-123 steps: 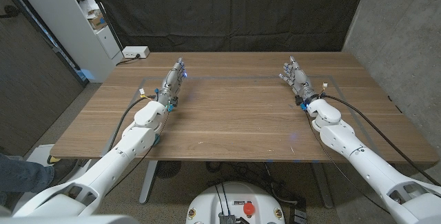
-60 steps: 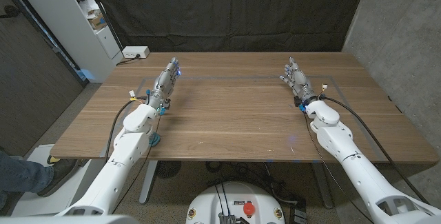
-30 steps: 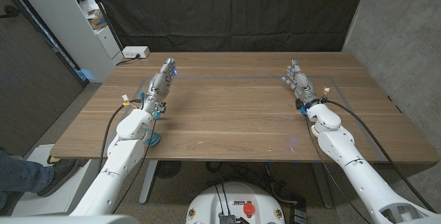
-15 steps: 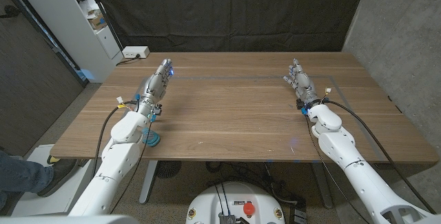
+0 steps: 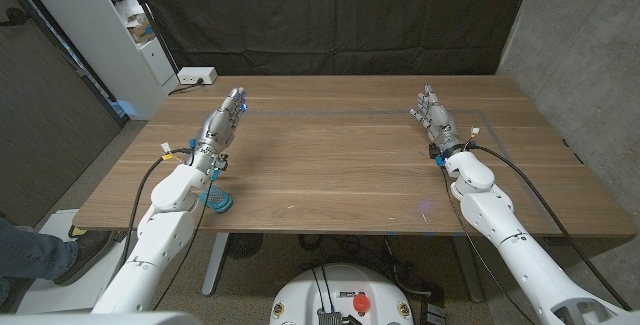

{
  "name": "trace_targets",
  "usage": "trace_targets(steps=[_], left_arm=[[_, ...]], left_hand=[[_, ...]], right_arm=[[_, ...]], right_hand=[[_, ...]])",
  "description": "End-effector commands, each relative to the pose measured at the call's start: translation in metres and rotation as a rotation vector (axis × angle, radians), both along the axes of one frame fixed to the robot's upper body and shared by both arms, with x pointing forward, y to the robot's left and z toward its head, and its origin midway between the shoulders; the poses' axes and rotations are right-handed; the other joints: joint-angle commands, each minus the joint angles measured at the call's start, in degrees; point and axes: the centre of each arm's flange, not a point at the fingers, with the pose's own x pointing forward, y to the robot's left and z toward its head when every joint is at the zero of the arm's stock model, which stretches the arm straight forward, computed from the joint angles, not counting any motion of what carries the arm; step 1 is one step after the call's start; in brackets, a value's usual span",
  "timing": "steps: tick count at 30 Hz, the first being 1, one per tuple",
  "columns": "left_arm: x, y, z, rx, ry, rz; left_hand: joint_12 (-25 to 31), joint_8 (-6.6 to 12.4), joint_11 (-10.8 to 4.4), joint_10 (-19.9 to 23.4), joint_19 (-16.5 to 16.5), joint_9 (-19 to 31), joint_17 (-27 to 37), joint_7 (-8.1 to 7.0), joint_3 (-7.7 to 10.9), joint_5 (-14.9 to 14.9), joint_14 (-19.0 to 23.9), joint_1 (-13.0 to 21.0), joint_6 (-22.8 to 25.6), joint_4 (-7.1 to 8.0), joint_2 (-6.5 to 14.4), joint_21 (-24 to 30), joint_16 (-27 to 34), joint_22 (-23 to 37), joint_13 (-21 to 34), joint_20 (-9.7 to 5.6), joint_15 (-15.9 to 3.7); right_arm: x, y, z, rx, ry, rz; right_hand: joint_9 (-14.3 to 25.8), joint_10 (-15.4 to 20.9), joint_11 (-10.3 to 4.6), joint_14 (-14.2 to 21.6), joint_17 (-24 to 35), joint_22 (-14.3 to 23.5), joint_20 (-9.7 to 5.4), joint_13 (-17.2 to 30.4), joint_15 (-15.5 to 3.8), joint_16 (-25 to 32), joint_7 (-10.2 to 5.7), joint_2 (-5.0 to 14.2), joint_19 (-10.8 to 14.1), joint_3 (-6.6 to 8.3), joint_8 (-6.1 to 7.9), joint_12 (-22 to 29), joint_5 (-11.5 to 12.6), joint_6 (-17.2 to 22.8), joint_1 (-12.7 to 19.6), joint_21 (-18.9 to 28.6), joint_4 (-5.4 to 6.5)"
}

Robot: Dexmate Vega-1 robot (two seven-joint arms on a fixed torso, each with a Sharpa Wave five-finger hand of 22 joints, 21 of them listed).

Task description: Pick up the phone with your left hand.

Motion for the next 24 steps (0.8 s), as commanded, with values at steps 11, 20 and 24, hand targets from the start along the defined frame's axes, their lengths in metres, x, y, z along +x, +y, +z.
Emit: trace_targets(steps=[11, 20, 24], left_arm=[[-0.005, 0.02, -0.003, 0.027, -0.016, -0.007], [-0.014, 0.031, -0.011, 0.013, -0.027, 0.003], [-0.015, 0.036, -0.014, 0.002, -0.025, 0.005]], left_hand=[[0.4, 0.36, -0.24, 0.72, -1.98, 0.19, 0.18, 0.16, 0.23, -0.22, 0.52, 0.24, 0.79, -0.43, 0.72, -0.17, 0.29, 0.31, 0.0, 0.37, -0.29], [0.51, 0.39, -0.13, 1.13, -1.64, 0.18, 0.18, 0.23, 0.22, -0.29, 0.98, 0.28, 1.21, -0.56, 0.79, -0.19, 0.39, 0.32, -0.12, 0.54, -0.22], [0.54, 0.39, -0.1, 1.25, -1.57, 0.18, 0.18, 0.25, 0.22, -0.33, 1.08, 0.29, 1.34, -0.61, 0.83, -0.23, 0.39, 0.32, -0.17, 0.6, -0.23]], right_arm=[[-0.005, 0.006, -0.007, 0.012, -0.002, -0.025], [-0.005, 0.006, -0.002, 0.012, -0.011, -0.032], [-0.004, 0.007, -0.001, 0.012, -0.013, -0.032]], right_hand=[[0.02, 0.09, -0.22, 0.02, -0.09, 0.28, -0.06, -0.2, 0.06, 0.34, -0.23, 0.16, 0.6, -0.08, 0.31, 0.31, 0.39, 0.56, 0.56, -0.52, -0.41], [-0.06, 0.07, -0.31, 0.08, -0.27, 0.28, -0.04, -0.38, 0.18, 0.37, -0.24, 0.21, 0.61, -0.18, 0.27, 0.31, 0.44, 0.61, 0.47, -0.7, -0.42], [-0.08, 0.05, -0.26, 0.12, -0.33, 0.28, -0.04, -0.44, 0.16, 0.39, -0.26, 0.22, 0.6, -0.21, 0.24, 0.31, 0.47, 0.57, 0.45, -0.76, -0.43]])
